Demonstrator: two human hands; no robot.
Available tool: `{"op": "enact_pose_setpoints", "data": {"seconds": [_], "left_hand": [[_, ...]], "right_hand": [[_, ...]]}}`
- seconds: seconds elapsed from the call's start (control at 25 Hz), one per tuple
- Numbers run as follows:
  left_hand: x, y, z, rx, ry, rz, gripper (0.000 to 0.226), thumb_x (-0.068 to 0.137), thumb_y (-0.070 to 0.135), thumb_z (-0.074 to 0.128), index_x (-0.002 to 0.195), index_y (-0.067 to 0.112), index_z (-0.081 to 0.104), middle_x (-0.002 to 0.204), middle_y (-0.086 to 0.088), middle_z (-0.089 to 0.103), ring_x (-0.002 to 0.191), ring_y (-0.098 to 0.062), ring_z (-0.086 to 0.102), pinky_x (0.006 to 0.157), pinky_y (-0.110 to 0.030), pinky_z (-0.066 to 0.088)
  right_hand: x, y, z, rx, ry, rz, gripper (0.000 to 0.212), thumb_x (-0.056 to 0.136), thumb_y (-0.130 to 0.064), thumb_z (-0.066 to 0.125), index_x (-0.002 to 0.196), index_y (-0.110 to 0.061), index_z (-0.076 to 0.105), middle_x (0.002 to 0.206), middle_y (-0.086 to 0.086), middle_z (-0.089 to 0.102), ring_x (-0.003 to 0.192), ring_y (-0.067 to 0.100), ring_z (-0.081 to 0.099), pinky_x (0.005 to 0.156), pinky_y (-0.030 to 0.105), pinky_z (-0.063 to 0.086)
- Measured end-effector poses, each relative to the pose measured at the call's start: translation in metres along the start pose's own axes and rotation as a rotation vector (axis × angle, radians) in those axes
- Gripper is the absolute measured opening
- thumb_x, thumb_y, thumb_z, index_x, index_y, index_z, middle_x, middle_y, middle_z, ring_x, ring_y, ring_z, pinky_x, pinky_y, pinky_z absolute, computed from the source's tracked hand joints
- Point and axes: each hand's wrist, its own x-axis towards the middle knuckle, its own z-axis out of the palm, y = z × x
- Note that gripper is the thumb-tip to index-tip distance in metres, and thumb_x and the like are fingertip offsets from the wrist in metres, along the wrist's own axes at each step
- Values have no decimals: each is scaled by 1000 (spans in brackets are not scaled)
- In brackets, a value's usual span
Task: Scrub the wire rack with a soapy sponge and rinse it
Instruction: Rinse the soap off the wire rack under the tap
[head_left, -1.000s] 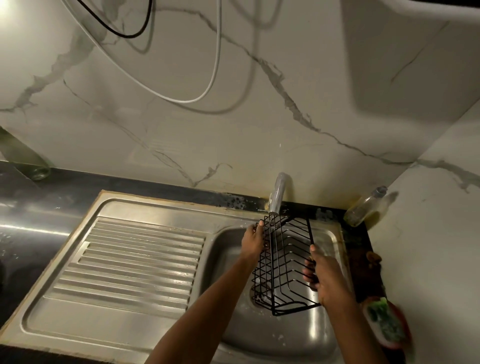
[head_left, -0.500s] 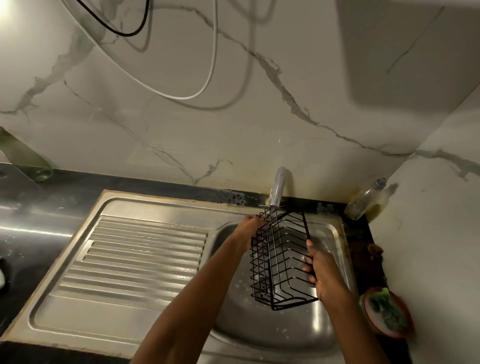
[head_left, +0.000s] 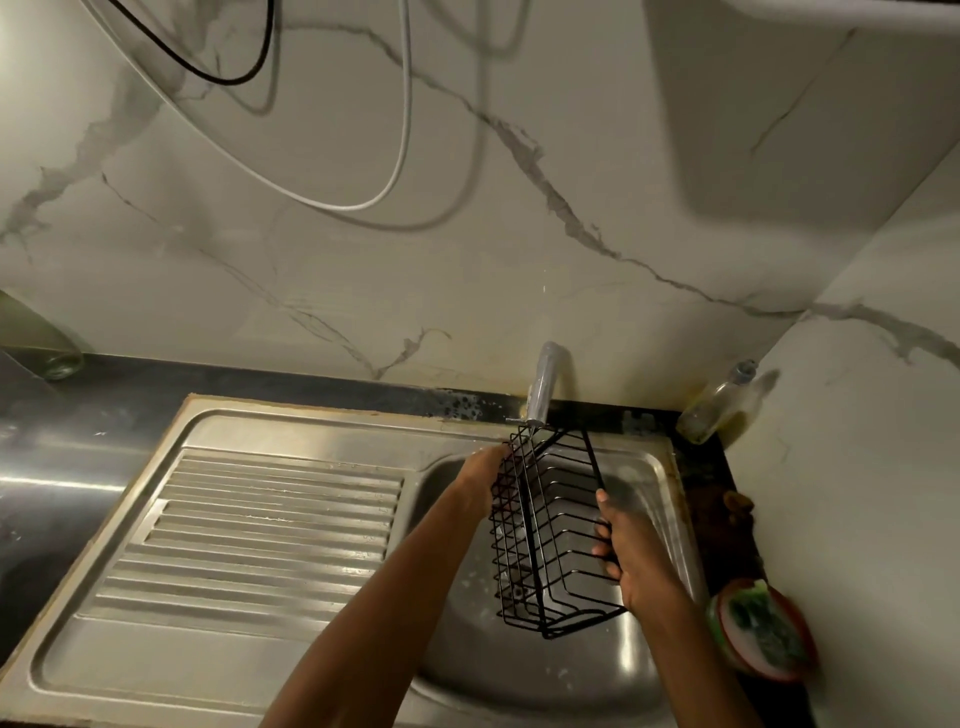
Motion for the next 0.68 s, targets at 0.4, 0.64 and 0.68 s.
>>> {"op": "enact_pose_setpoints", "data": {"seconds": [0.4,0.64,0.68], "left_hand": [[-2,12,1,-93,-121,15,23,85,25,64,101,8,67,88,-10,70,83,-25,65,81,-39,55],[9,8,9,32,52,8,42,81,34,74,114,10,65,125,-19,67,114,-35,65,99,-51,56],[15,5,7,14,33,7,52,72,36,73,117,11,66,127,-19,67,116,-35,64,101,-52,54]], "right_hand": [[10,-10,-6,-26,45,-5,26,100,-43,53,84,-24,53,70,0,45,47,8,40,35,17,25],[7,-2,-4,-5,41,-11,21,100,-40,57,89,-22,57,69,-1,44,48,9,39,39,18,22],[7,-2,-5,1,51,-17,22,100,-40,57,88,-21,57,68,0,44,47,9,39,38,18,22]]}}
